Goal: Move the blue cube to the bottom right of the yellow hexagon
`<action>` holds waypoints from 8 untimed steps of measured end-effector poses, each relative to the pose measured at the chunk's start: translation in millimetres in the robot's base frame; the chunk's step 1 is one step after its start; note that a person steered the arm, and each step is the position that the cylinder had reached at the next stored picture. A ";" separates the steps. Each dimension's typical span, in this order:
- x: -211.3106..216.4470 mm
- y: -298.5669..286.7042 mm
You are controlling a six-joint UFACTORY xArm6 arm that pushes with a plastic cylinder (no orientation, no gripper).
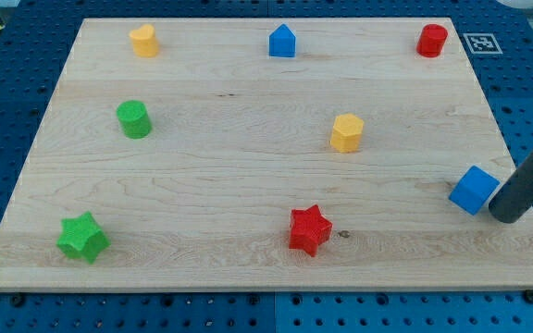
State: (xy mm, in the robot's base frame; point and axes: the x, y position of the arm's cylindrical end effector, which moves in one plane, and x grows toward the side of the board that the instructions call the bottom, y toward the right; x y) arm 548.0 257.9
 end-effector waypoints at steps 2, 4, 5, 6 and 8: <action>-8.9 -30.0; -8.9 6.2; -13.5 -50.8; -35.3 -81.3; -16.6 -58.4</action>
State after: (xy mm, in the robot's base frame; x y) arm 531.4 199.6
